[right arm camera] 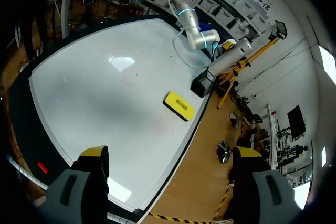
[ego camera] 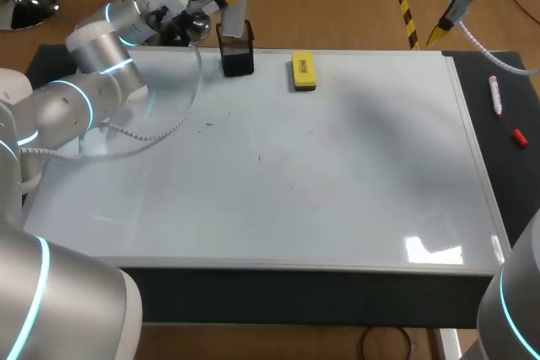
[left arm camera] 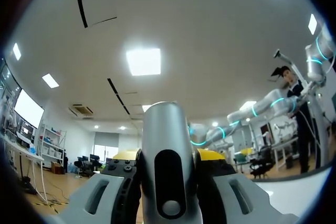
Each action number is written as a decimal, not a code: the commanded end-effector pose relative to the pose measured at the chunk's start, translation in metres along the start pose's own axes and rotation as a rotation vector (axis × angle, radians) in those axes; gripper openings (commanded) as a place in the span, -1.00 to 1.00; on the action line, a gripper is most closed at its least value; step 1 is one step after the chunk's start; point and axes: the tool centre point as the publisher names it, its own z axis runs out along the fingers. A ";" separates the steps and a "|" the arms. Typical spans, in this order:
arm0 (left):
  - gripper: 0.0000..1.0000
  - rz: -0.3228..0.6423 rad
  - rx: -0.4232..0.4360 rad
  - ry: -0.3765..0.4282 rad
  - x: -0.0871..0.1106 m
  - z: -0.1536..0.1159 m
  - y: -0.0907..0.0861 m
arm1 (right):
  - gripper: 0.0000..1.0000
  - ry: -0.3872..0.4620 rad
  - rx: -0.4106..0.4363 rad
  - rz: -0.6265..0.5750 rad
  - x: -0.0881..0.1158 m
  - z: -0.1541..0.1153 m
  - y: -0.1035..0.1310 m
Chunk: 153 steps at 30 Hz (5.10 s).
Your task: Pick up the inspection probe, press it on each red-marked spot on the whiteboard one by one, put down the probe, pick up the eraser, and wipe off all the red marks.
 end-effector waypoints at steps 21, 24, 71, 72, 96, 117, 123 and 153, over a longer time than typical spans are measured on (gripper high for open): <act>-1.00 0.046 -0.009 0.059 -0.029 -0.005 0.012 | 1.00 0.005 0.003 -0.002 -0.001 0.000 0.000; -1.00 0.047 -0.002 0.057 -0.030 -0.008 0.015 | 1.00 0.005 0.003 -0.002 -0.001 0.000 0.000; -1.00 0.080 -0.207 0.057 -0.030 -0.026 0.058 | 1.00 0.005 0.003 -0.002 -0.001 0.000 0.000; -1.00 0.081 -0.210 0.058 -0.029 -0.025 0.058 | 1.00 0.005 0.003 -0.002 -0.001 0.000 0.000; -1.00 0.012 -0.220 0.029 -0.020 -0.029 0.074 | 1.00 0.005 0.003 -0.002 -0.001 0.000 0.000; -1.00 -0.016 -0.236 0.012 -0.020 -0.035 0.085 | 1.00 0.005 0.003 -0.002 -0.001 0.000 0.000; -1.00 -0.014 -0.240 0.009 -0.021 -0.035 0.085 | 1.00 0.005 0.003 -0.002 -0.001 0.000 0.000; 1.00 0.057 -0.377 -0.030 -0.016 -0.039 0.038 | 1.00 0.005 0.003 -0.002 -0.001 0.000 0.000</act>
